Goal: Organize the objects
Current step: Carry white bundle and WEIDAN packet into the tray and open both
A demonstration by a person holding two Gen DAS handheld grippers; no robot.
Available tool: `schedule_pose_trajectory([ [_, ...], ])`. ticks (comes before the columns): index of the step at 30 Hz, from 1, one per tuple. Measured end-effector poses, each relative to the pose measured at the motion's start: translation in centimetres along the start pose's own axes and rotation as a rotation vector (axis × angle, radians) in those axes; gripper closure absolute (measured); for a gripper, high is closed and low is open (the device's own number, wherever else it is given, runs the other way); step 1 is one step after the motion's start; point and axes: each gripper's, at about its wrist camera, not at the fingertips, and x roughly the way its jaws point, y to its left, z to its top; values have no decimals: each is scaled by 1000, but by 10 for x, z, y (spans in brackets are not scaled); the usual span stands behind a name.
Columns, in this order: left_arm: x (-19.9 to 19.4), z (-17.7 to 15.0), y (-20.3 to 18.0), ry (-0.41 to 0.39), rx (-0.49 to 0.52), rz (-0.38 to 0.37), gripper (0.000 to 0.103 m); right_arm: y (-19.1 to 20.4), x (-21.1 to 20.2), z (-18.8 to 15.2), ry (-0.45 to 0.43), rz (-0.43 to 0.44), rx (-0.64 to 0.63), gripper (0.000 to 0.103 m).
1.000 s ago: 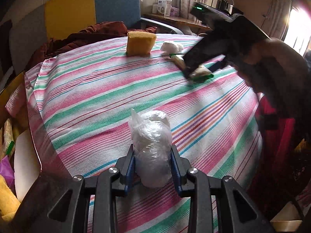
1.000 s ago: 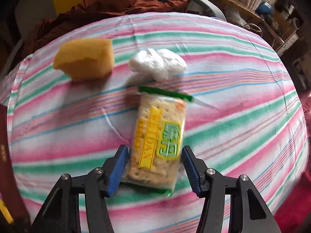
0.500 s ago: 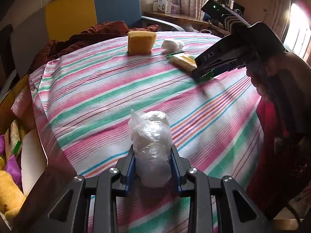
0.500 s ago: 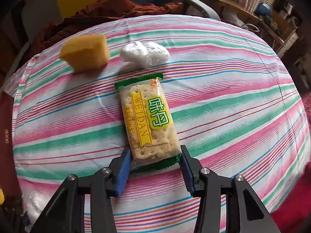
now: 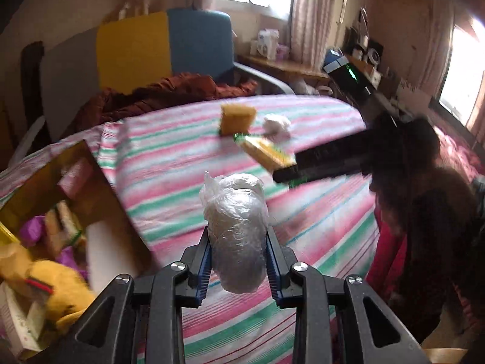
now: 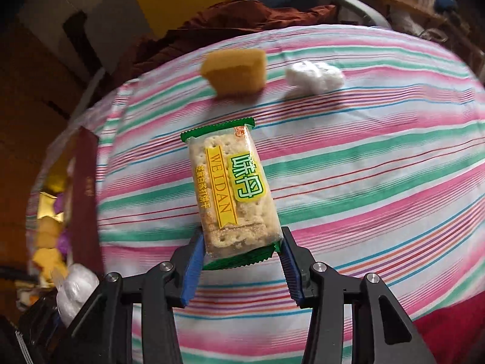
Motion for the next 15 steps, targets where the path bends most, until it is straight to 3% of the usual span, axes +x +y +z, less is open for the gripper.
schedule_pose_trajectory([
  [6, -37, 7, 44, -75, -119, 49, 72, 40, 4, -10, -11, 159, -3, 56],
  [15, -85, -9, 136, -152, -328, 219, 72, 127, -8, -11, -25, 253, -176, 56],
])
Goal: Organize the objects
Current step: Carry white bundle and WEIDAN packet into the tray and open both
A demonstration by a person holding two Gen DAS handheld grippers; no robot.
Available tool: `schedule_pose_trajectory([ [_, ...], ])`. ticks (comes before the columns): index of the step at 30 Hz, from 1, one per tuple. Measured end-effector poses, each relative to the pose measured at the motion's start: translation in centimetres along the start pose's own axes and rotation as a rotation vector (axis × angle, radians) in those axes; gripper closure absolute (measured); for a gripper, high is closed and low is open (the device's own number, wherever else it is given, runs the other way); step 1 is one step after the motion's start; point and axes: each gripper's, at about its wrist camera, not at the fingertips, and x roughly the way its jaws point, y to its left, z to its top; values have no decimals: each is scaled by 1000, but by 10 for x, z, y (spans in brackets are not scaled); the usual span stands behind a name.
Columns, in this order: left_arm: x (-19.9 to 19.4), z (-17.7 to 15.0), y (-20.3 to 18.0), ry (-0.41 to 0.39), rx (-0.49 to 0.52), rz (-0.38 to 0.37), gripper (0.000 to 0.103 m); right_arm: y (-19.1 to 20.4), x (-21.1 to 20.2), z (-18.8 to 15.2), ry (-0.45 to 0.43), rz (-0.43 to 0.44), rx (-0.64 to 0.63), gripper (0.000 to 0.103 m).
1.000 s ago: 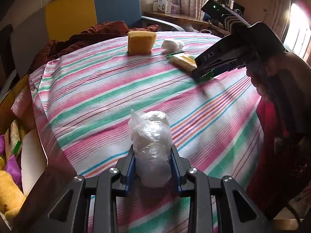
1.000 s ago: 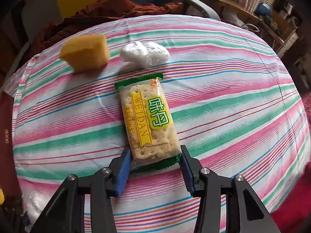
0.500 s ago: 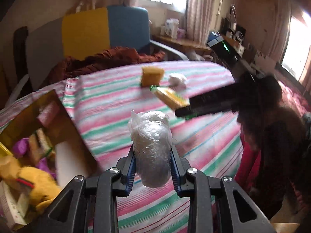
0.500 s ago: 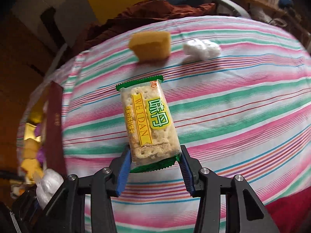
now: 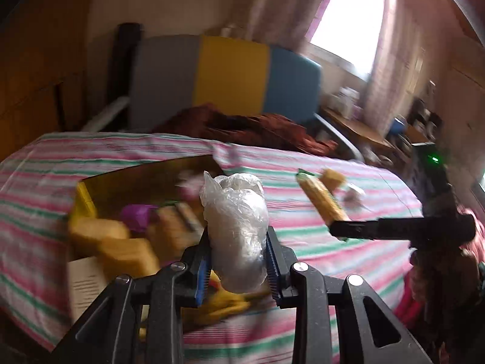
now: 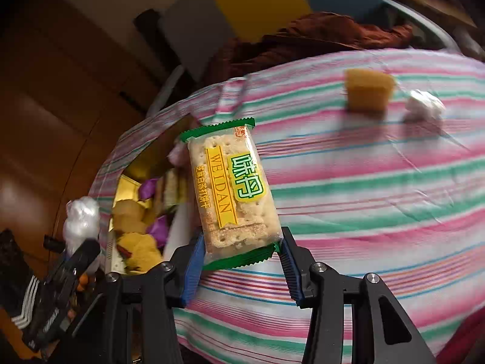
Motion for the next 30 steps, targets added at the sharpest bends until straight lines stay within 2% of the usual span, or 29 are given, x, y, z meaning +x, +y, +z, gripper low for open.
schedule_pose_trajectory([
  [6, -9, -7, 51, -13, -100, 94, 72, 57, 36, 7, 44, 22, -124, 56],
  [10, -13, -7, 73, -26, -139, 122, 72, 83, 62, 9, 76, -24, -188, 56],
  [16, -5, 7, 102, -30, -187, 149, 72, 100, 87, 8, 107, -115, -255, 55],
  [20, 11, 26, 113, -27, -182, 165, 72, 101, 96, 9, 107, -117, -244, 52],
  [23, 23, 42, 113, -23, -148, 173, 68, 100, 100, 8, 102, -125, -236, 41],
  [26, 39, 52, 115, 2, -180, 142, 49, 103, 95, 5, 82, -146, -254, 33],
  [27, 44, 53, 116, 10, -194, 135, 44, 104, 92, 3, 68, -155, -265, 26],
  [28, 46, 53, 116, 15, -210, 140, 43, 106, 89, 1, 49, -165, -279, 21],
  [30, 46, 49, 115, 18, -231, 137, 43, 113, 82, -4, 7, -196, -317, 17],
])
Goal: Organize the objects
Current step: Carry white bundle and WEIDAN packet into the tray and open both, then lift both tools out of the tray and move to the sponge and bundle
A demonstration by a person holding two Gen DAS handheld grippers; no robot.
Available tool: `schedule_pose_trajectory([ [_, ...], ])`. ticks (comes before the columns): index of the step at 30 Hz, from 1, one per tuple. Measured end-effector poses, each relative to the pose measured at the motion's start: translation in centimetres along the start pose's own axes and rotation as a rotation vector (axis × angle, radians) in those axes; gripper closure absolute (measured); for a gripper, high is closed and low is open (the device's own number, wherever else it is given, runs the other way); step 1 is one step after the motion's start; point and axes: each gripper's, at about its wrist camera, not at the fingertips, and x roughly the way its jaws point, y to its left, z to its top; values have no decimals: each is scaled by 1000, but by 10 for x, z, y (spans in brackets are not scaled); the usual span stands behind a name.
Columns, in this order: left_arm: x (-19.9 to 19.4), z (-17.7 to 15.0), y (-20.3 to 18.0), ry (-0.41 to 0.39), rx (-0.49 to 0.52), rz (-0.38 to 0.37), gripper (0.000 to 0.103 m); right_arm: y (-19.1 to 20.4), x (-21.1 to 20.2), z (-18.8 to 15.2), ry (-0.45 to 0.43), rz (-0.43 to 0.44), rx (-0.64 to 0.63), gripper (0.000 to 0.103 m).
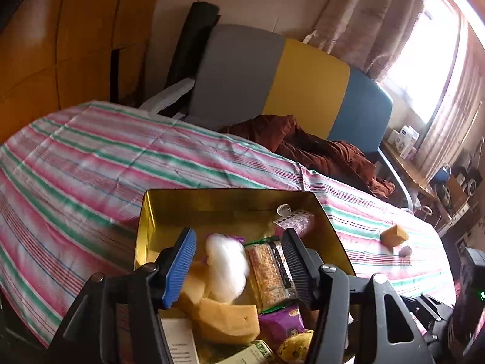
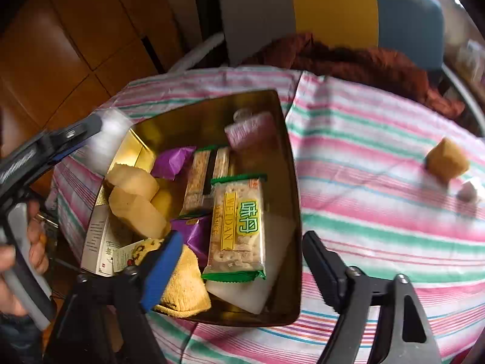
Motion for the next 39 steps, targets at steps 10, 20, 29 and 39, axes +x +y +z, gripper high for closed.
schedule_pose_trajectory([
  [10, -28, -42, 1, -8, 19, 90, 43, 18, -23, -8, -146, -86, -95, 0],
  [20, -57, -64, -9, -67, 90, 160, 43, 15, -30, -20, -157, -91, -48, 14],
  [29, -72, -76, -19, -92, 132, 183, 43, 23, -47, -29, -237, -148, -88, 2],
  [39, -76, -80, -42, -106, 216, 181, 43, 6, -47, -34, -220, -114, -28, 2],
])
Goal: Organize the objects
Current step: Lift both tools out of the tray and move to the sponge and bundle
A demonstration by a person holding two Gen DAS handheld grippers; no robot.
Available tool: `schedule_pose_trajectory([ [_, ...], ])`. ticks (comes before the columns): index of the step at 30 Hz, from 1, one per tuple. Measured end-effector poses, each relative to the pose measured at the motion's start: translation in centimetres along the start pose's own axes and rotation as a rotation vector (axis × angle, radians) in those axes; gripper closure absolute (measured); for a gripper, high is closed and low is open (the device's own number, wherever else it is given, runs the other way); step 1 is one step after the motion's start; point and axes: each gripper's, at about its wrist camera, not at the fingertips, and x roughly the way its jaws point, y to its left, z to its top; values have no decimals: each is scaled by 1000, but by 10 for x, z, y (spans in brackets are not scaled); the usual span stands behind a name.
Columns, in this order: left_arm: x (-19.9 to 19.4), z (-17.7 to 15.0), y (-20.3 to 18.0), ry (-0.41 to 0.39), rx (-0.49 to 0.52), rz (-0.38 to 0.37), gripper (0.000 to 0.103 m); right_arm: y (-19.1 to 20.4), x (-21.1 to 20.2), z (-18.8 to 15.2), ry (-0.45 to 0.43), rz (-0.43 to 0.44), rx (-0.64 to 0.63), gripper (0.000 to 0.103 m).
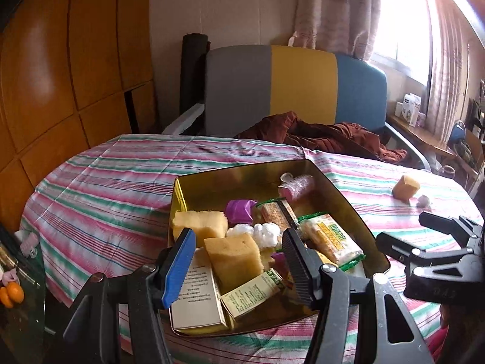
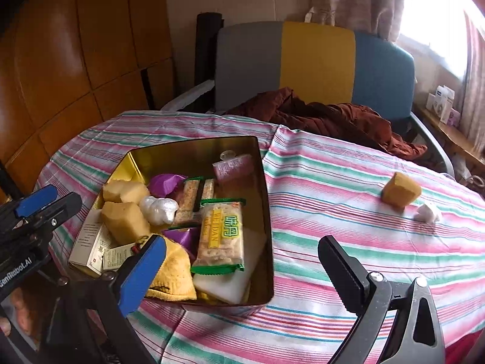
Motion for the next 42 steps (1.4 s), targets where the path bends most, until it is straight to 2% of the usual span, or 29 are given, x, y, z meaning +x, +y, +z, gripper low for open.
schedule_pose_trajectory([
  [18, -12, 4, -48, -11, 142, -38, 43, -62, -12, 6, -13, 15, 71, 0],
  [23, -13, 4, -61, -10, 177, -52, 43, -87, -11, 8, -5, -46, 79, 0],
  [30, -14, 5, -79, -7, 223, -75, 43, -143, -11, 11, 16, -118, 182, 0],
  [42, -5, 5, -108, 21, 286, -95, 43, -232, -6, 21, 22, -309, 243, 0],
])
